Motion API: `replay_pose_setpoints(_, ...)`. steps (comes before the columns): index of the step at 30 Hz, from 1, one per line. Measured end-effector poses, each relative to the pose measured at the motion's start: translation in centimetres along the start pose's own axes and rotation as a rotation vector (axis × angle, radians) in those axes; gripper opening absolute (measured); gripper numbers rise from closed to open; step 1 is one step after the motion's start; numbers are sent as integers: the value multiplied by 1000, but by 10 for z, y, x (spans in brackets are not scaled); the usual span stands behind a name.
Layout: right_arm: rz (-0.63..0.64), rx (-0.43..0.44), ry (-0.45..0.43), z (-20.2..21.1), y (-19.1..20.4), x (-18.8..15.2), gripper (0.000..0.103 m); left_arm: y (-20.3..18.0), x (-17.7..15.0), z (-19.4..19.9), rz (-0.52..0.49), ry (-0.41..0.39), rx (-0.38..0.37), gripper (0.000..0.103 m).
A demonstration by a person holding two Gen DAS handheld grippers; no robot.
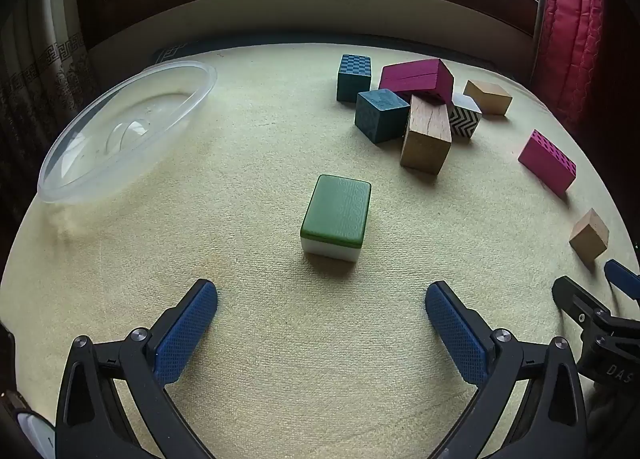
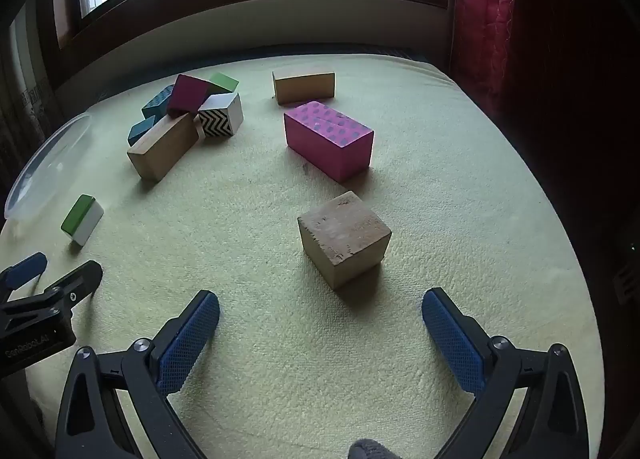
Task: Organize rigid objects
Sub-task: 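Move both tools toward the blocks, left toward the green-topped block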
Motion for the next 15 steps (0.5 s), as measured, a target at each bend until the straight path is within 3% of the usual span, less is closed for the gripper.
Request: replay_pose_setpoints(15, -3, 5, 1, 0, 0, 0, 103, -3, -2, 3, 3, -5, -12, 103)
Point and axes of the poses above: each gripper's, at about its wrist camera, not at the fingertips, and z roughly against the way its jaws point, y to its left, x to its top, the point moved 5 cm from there along -z, roughly the way its jaws point, and after that the axes turned 11 degrees about -x, right-handed, at the moved point
